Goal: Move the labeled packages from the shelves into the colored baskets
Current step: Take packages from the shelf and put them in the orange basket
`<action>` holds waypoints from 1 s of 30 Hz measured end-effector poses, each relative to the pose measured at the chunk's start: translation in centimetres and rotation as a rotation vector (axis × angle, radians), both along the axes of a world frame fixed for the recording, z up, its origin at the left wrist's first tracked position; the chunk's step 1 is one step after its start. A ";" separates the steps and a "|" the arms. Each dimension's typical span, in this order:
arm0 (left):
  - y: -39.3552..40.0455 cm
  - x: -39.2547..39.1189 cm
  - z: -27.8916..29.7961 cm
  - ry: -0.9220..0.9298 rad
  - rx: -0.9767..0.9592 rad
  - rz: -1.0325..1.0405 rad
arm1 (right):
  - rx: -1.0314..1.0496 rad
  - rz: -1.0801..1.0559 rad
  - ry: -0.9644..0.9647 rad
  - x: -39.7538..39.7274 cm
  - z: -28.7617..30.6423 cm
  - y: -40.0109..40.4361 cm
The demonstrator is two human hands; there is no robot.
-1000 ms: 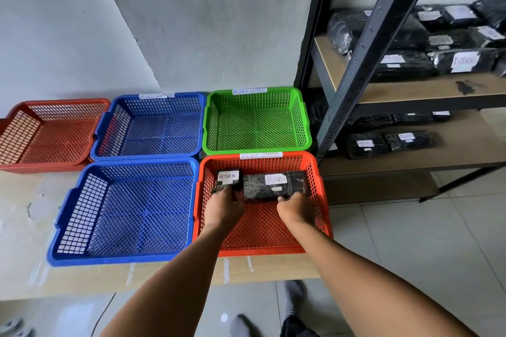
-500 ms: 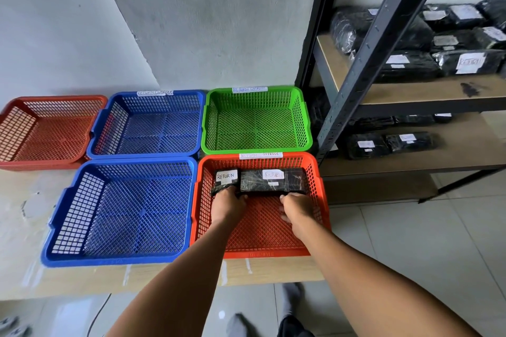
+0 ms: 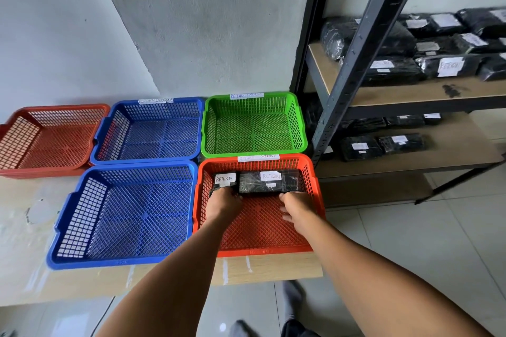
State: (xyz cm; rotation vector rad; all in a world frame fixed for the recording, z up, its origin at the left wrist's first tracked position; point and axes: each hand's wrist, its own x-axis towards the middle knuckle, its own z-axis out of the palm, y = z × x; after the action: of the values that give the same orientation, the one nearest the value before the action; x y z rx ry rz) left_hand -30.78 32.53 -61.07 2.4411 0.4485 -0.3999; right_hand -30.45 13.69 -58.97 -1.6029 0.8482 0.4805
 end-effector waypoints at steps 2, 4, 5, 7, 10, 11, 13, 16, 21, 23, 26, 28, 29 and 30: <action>-0.1 -0.1 1.2 -0.019 0.017 -0.005 | -0.009 0.001 -0.034 -0.1 1.0 -0.3; -0.3 0.0 2.4 -0.075 0.051 -0.039 | -0.025 0.010 -0.077 -0.1 2.3 -0.8; -0.4 0.1 3.2 -0.111 0.066 -0.056 | -0.044 0.017 -0.100 0.0 2.9 -1.2; -0.8 0.2 4.9 -0.203 0.091 -0.105 | -0.104 0.020 -0.170 0.0 4.6 -2.2; -1.7 0.9 7.3 -0.360 0.114 -0.213 | -0.252 0.040 -0.288 0.3 8.0 -4.2; -2.2 1.2 8.3 -0.404 0.108 -0.242 | -0.296 0.042 -0.330 0.3 9.3 -5.0; -3.3 2.0 10.3 -0.492 0.104 -0.288 | -0.378 0.041 -0.420 0.5 12.1 -7.1; -5.5 3.1 14.2 -0.670 0.088 -0.325 | -0.497 0.027 -0.551 0.6 16.7 -11.3; -10.4 4.4 22.2 -0.871 0.081 -0.375 | -0.581 -0.006 -0.701 1.4 24.5 -18.6; -12.8 4.4 25.5 -0.925 0.084 -0.389 | -0.609 -0.010 -0.773 1.6 27.4 -21.2; -17.6 3.7 30.4 -0.972 0.071 -0.397 | -0.645 0.024 -0.876 0.9 31.8 -25.6; -20.9 3.2 33.5 -1.001 0.071 -0.411 | -0.668 0.046 -0.934 0.6 34.5 -28.6; -22.7 3.0 35.0 -1.024 0.070 -0.415 | -0.675 0.051 -0.962 0.5 36.0 -30.3; -24.4 2.9 36.4 -1.046 0.070 -0.417 | -0.672 0.055 -0.985 0.4 37.4 -31.8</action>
State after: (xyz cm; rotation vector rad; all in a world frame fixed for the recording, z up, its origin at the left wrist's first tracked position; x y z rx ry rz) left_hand -27.91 8.13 -24.62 2.4055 -0.5006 0.7352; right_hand -30.08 -18.13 -21.58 -2.1467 0.1864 -0.6197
